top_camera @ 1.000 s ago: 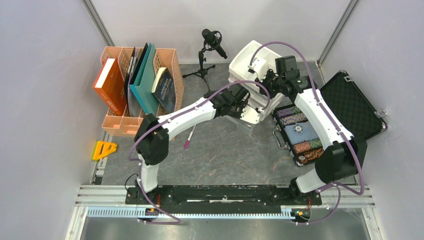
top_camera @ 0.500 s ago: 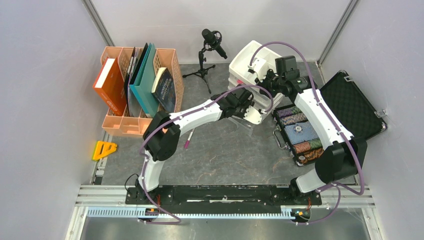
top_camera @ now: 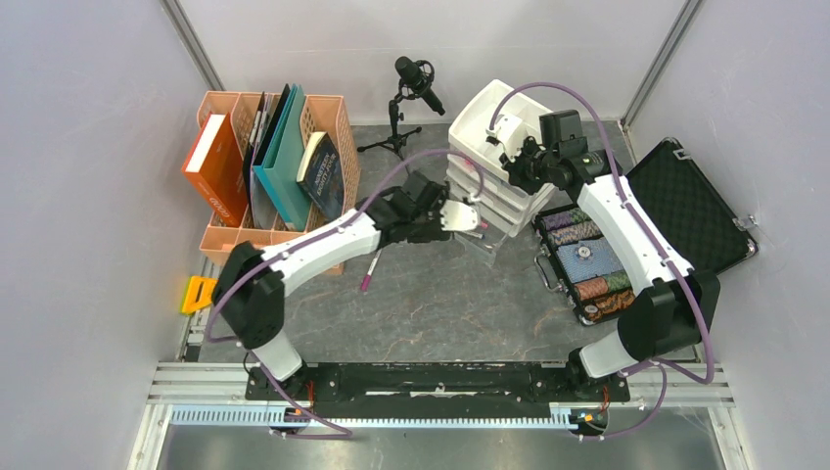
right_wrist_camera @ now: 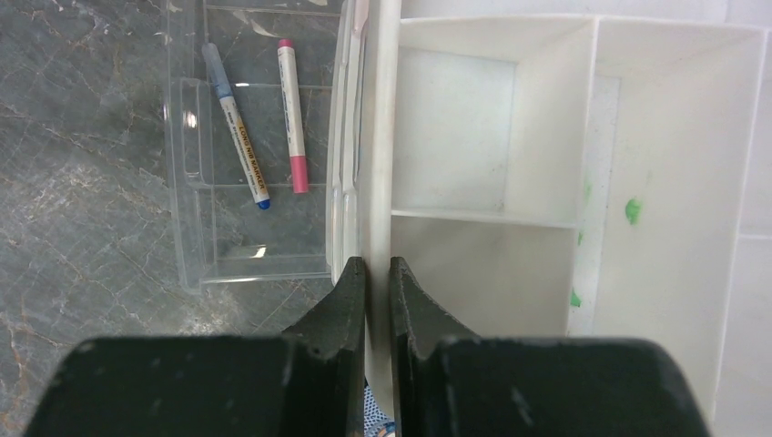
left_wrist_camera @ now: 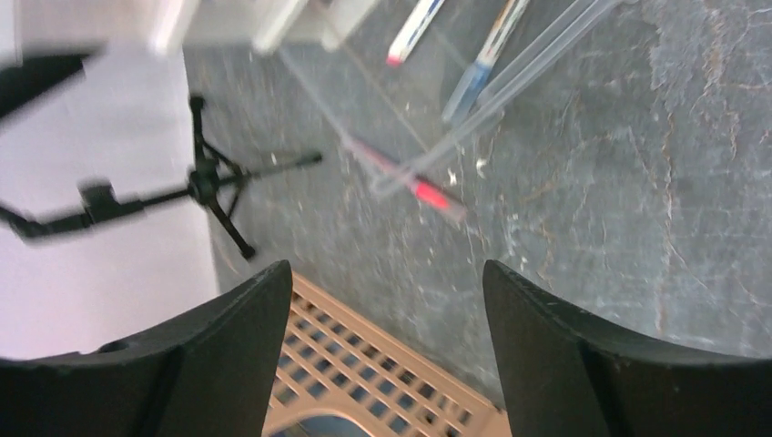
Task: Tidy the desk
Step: Place the stationery in the drawer, then pick up the stationery from the center of the board.
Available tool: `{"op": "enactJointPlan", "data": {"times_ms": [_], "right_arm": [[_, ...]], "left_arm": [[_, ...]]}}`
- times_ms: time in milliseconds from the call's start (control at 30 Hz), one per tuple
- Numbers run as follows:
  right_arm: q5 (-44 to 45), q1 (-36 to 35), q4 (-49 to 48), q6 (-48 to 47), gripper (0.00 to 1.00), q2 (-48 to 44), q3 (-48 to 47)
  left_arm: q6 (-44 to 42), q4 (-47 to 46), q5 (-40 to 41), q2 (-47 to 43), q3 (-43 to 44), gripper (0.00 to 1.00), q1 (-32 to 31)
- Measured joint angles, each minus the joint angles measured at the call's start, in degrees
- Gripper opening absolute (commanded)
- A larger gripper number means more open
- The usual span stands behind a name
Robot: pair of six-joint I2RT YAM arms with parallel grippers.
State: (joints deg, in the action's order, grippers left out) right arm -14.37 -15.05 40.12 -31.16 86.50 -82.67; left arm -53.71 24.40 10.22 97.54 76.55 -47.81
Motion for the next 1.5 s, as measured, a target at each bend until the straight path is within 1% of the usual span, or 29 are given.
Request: {"op": "enactJointPlan", "data": {"times_ms": [100, 167, 267, 367, 467, 667, 800, 967, 1100, 1200, 1400, 1500], "right_arm": [[0.0, 0.0, -0.02, 0.0, 0.0, -0.09, 0.09], [0.02, 0.0, -0.04, 0.0, 0.0, -0.09, 0.09], [0.02, 0.0, -0.07, 0.02, 0.0, -0.09, 0.09], [0.09, 0.0, -0.09, 0.04, 0.0, -0.09, 0.09], [0.28, 0.0, -0.11, 0.04, 0.0, -0.09, 0.09], [0.72, 0.04, -0.13, 0.09, 0.0, 0.83, -0.83], [0.92, 0.11, 0.79, 0.26, 0.0, 1.75, -2.12], [0.96, 0.11, 1.42, 0.24, 0.0, 2.1, -2.64], [0.96, 0.11, 1.55, 0.24, 0.0, 2.12, -2.71], [0.96, 0.11, 1.57, 0.22, 0.0, 2.14, -2.73], [0.96, 0.11, 1.64, 0.2, 0.0, 2.14, -2.75], [0.96, 0.15, 1.75, 0.2, 0.0, 2.14, -2.78]], "left_arm": [[8.37, 0.76, -1.62, -4.07, -2.34, 0.88, 3.93], [13.51, 1.05, -3.23, -4.72, -2.84, 0.89, 6.99], [21.92, 1.62, -6.73, -3.76, -2.91, 0.89, 12.22], [28.5, 2.12, -9.2, -0.81, -1.99, 0.89, 15.8], [33.38, 2.12, -10.99, 3.52, -0.48, 0.89, 17.25], [40.76, 2.91, -14.01, 11.54, 3.34, 0.85, 17.31], [43.8, 2.51, -14.01, 14.53, 4.81, 0.82, 17.31], [45.35, 2.25, -13.9, 16.9, 6.32, 0.73, 17.31], [45.77, 1.9, -13.84, 17.86, 6.6, 0.62, 17.31], [45.92, 1.6, -13.88, 18.97, 7.08, 0.56, 17.31], [46.16, 0.83, -14.4, 20.94, 7.58, 0.51, 17.31], [46.47, 0.52, -14.64, 21.27, 7.93, 0.42, 17.31]]}}
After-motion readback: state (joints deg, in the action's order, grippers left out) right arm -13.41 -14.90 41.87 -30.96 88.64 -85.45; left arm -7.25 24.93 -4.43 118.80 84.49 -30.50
